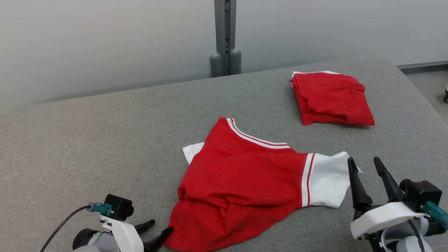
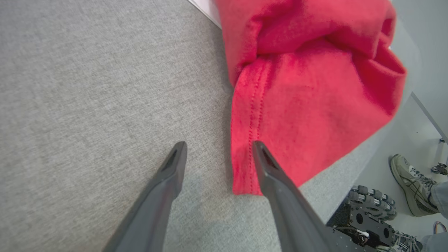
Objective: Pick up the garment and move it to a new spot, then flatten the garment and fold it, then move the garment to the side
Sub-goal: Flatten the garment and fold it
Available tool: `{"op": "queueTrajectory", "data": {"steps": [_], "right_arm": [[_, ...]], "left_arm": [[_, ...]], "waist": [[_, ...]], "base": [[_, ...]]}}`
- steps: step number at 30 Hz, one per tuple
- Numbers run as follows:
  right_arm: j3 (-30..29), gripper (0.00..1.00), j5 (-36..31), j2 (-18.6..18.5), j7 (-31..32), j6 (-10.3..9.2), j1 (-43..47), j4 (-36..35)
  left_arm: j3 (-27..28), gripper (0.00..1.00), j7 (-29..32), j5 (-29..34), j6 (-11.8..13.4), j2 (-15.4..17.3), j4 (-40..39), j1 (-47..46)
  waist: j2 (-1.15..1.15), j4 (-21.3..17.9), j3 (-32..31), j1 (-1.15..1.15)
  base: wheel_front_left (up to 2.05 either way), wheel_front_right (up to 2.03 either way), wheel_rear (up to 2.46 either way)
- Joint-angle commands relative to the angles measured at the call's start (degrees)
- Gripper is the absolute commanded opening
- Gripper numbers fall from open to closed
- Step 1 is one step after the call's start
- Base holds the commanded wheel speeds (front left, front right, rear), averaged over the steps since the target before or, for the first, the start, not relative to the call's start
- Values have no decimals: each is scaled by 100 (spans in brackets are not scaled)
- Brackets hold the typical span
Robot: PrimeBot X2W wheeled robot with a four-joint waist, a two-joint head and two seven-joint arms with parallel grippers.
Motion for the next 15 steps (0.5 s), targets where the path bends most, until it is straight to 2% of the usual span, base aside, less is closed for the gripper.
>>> {"op": "queueTrajectory", "data": {"steps": [1, 13, 15], "right_arm": [[-8, 100, -19, -32, -36, 1, -32, 1], [45, 100, 25, -32, -68, 1, -121, 76], [47, 100, 35, -32, -72, 1, -116, 94]], "left_arm": [[-22, 100, -13, 5, -2, 6, 49, -83], [-214, 100, 456, -161, -2, -170, 31, -98], [-233, 86, 581, -183, -3, -156, -22, -54]], "waist": [[0, -16, 16, 0], [0, -195, 113, 0], [0, -213, 104, 0]], "base": [[0, 0, 0], [0, 0, 0], [0, 0, 0]]}}
